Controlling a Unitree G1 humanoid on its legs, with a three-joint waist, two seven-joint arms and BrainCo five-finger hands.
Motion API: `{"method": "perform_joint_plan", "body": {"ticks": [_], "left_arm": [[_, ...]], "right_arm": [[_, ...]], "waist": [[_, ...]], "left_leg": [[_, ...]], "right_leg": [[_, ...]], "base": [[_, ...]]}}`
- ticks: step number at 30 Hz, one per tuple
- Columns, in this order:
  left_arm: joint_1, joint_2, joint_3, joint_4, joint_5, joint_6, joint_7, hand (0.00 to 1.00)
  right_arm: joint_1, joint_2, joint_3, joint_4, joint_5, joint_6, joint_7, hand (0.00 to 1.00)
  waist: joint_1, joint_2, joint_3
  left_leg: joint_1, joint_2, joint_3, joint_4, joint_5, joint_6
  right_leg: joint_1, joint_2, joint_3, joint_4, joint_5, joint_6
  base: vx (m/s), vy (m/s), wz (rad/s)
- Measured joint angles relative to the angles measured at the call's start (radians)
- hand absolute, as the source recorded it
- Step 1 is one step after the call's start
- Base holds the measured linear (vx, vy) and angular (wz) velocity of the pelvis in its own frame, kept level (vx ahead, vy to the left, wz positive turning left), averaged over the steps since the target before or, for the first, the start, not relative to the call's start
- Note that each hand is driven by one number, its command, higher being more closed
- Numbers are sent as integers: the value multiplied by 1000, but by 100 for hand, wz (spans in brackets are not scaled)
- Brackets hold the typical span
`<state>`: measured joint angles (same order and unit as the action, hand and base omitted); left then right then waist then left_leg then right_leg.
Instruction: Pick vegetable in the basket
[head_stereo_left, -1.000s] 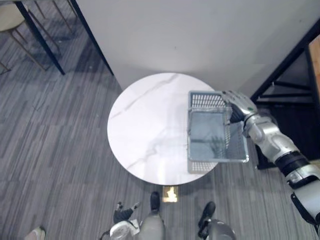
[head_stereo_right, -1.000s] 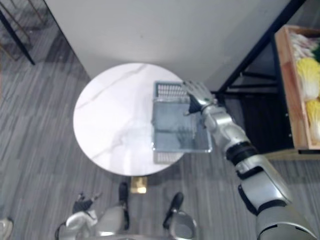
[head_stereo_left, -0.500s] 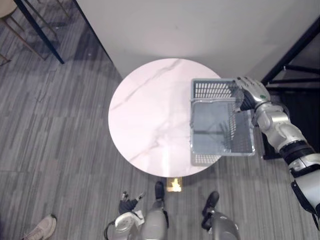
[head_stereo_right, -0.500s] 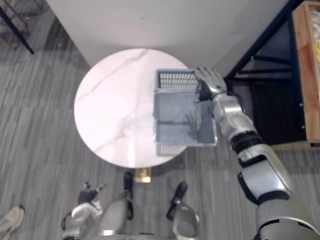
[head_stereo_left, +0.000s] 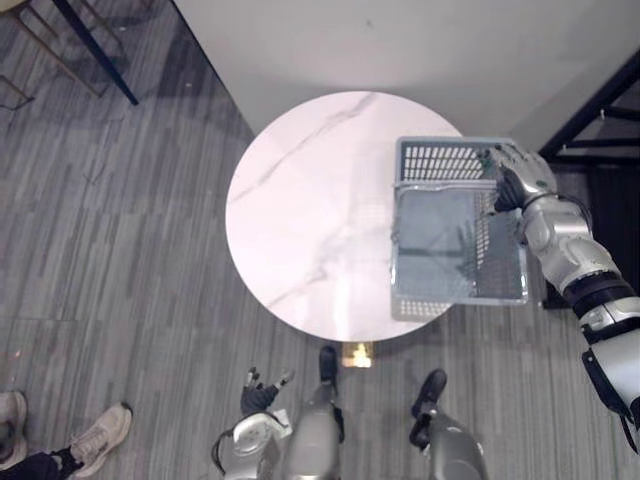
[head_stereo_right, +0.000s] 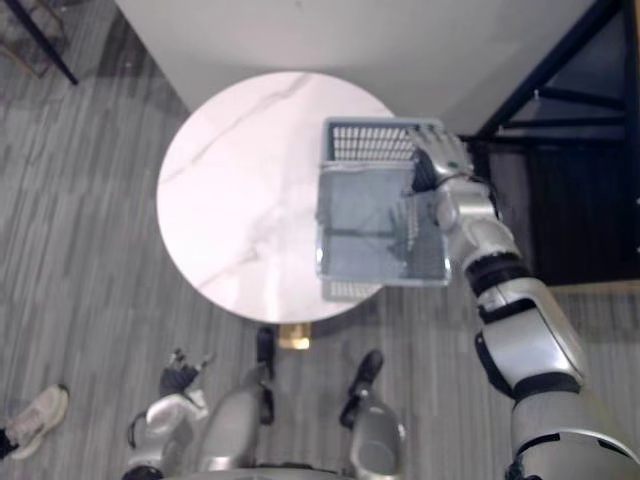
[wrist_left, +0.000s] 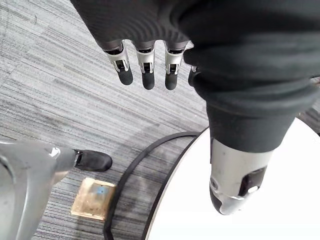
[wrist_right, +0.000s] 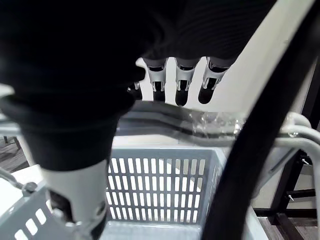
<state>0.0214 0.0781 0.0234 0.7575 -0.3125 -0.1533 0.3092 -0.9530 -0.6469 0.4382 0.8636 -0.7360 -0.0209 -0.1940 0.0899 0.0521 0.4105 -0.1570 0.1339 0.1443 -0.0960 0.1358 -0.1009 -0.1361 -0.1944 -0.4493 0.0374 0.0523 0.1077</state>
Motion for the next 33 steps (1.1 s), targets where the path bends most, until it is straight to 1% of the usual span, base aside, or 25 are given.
{"method": "perform_joint_plan", "body": {"ticks": [1, 6, 11, 17, 20, 23, 28, 30, 33], "left_arm": [[0, 0, 0, 0, 0, 0, 1, 0], [-6, 0, -15, 0, 0, 0, 3, 0], [-19, -8, -19, 0, 0, 0, 3, 0], [-20, -10, -28, 0, 0, 0, 3, 0], [-20, -10, -30, 1, 0, 0, 5, 0], [-23, -10, -35, 2, 0, 0, 6, 0], [-27, -15, -35, 3, 1, 1, 19, 0], [-27, -15, -35, 3, 3, 4, 20, 0], [-27, -15, -26, 14, 6, 12, 19, 0]], "right_arm": [[0, 2, 0, 13, -3, 0, 0, 100], [0, 6, -2, 16, -6, 8, -3, 100], [0, 36, -7, 16, -11, 8, -18, 100], [0, 52, -7, 16, -14, 9, -19, 100], [0, 78, -8, 16, -12, 9, -24, 100], [0, 83, 21, 17, -40, 14, -14, 100], [4, 99, 43, 15, -49, 17, -10, 100], [15, 98, 43, 0, -49, 16, 1, 100], [74, 92, 50, -102, -53, 24, 9, 100]], "waist": [[0, 2, 1], [-1, 4, 2], [0, 4, 2], [2, 4, 2], [2, 4, 2], [5, 6, 3], [5, 6, 3], [3, 6, 3], [3, 2, 1]], "left_leg": [[-1, 0, -6, 0, 0, 0], [-12, 1, -15, 0, 3, -1], [-12, 1, -15, 0, 4, -1], [-10, 1, -14, 0, 4, -2], [-4, 1, -11, 0, 4, -2], [5, 2, -3, 0, 4, -2], [23, 4, 11, 0, 4, -2], [29, 6, 13, 0, 4, -2], [55, 12, 33, 0, 2, -3]], "right_leg": [[-1, 1, 0, 0, 0, 0], [-7, 1, -7, 0, 0, 0], [-7, 1, -7, 0, 0, 0], [-7, 1, -5, 3, 0, 0], [-4, 1, -2, 3, 0, 0], [1, 1, 5, 5, 0, 0], [7, 0, 20, 11, 0, 0], [12, 1, 21, 13, 0, 0], [29, 7, 38, 12, 0, 0]], "base": [[3, 1, 5], [8, 1, 4], [0, 0, 0], [0, 0, 0], [5, 1, -3], [1, 0, -5], [3, 1, -8], [0, 1, -2], [-4, 1, -12]]}}
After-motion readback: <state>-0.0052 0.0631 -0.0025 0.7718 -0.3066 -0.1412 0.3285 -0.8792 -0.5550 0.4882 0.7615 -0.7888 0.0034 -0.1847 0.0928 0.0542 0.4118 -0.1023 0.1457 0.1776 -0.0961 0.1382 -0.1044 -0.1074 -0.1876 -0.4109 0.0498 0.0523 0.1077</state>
